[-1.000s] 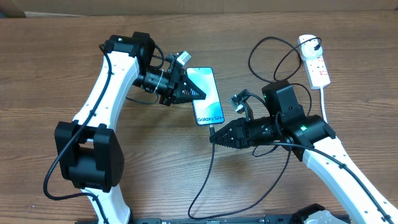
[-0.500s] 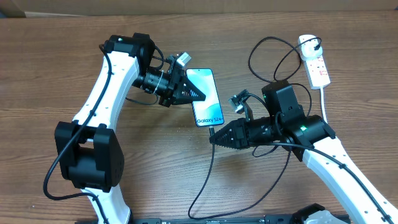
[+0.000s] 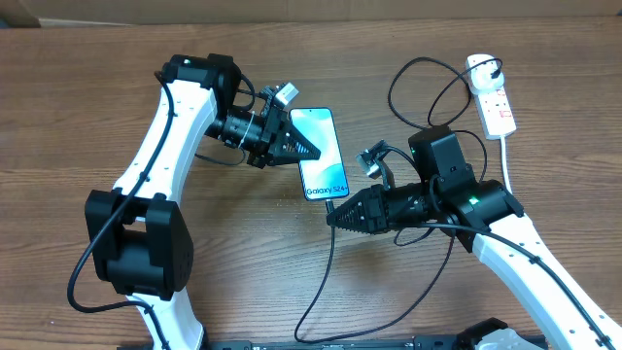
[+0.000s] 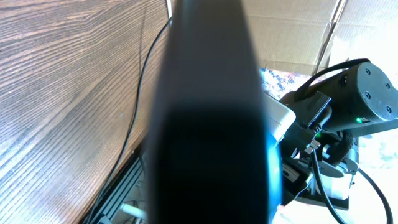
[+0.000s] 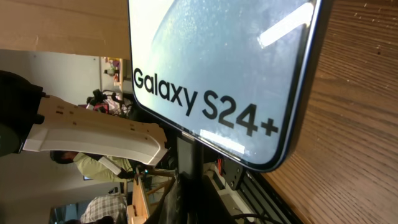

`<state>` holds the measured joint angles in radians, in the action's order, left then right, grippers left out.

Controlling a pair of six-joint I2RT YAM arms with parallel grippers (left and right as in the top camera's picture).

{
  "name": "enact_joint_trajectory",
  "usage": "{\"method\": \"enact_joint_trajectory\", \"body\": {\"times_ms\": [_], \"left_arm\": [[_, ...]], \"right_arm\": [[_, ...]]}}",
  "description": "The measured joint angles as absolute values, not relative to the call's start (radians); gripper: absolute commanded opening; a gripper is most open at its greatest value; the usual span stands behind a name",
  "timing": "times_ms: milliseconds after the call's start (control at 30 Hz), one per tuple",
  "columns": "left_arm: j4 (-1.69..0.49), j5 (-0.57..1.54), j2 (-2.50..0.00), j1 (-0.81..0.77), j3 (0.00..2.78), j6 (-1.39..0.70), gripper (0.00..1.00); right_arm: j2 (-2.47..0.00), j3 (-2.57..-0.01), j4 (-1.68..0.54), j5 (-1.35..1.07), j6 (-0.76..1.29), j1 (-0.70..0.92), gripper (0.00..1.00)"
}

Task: Plug charger to phone and switch on socket
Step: 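Hold the plug pressed into the phone port with the right gripper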

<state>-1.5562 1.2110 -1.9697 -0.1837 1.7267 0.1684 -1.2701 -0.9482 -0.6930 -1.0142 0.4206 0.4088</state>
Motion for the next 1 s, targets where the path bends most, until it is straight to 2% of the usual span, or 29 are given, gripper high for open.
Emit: {"method": "enact_joint_trajectory", "body": {"times_ms": [1000], "left_arm": [[-1.633,1.218,-1.97,-0.174,1.729,0.247,0.04]], "right_arm": [[-1.27,-0.948,-0.654,-1.029,0.459,0.421,0.04]]}}
